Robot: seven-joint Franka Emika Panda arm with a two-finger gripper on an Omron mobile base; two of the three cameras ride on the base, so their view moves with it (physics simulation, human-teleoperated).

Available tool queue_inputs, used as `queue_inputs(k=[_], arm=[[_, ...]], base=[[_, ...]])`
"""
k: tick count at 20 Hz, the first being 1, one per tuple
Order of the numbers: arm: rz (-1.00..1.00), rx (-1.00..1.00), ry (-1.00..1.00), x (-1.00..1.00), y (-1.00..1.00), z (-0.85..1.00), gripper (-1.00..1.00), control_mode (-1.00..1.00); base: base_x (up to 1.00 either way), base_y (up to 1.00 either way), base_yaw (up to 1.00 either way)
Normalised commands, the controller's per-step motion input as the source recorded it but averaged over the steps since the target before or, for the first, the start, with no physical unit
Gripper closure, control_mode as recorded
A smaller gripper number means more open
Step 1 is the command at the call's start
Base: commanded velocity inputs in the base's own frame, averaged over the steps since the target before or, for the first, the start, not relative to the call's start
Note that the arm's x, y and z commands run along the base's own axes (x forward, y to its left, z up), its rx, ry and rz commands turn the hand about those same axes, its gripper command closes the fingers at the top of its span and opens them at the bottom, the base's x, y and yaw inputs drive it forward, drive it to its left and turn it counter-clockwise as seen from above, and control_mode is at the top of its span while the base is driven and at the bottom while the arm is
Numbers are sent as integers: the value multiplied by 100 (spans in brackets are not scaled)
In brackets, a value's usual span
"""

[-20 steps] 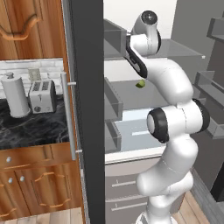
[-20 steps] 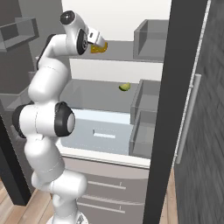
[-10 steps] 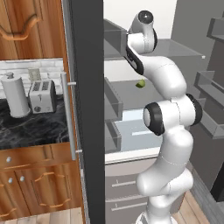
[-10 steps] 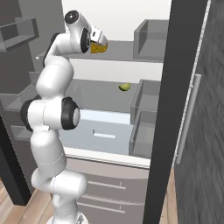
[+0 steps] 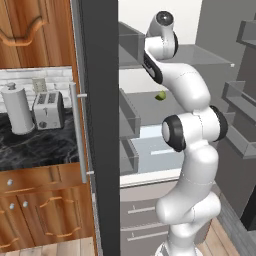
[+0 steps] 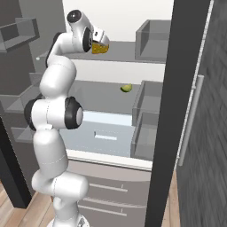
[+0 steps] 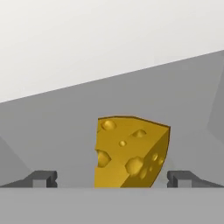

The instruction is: Pick the cheese from the fridge and the cheese grater from the cabinet and place them next to the salad bowl.

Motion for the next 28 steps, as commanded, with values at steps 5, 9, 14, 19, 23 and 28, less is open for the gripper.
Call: queue_inputs(k=[5,9,14,19,23,28], arm=[[0,0,0,0,0,-25,-100,-100],[0,0,0,0,0,-40,-100,-100],[0,0,0,9,0,-30,-100,-100],[-1,0,1,27,0,-1,-100,-100],[-1,0,0,35,0,0,-100,-100],[0,0,0,21,0,0,-100,-100]], base=[[0,0,0],[0,0,0],[0,0,0],[0,0,0],[0,0,0],[0,0,0]])
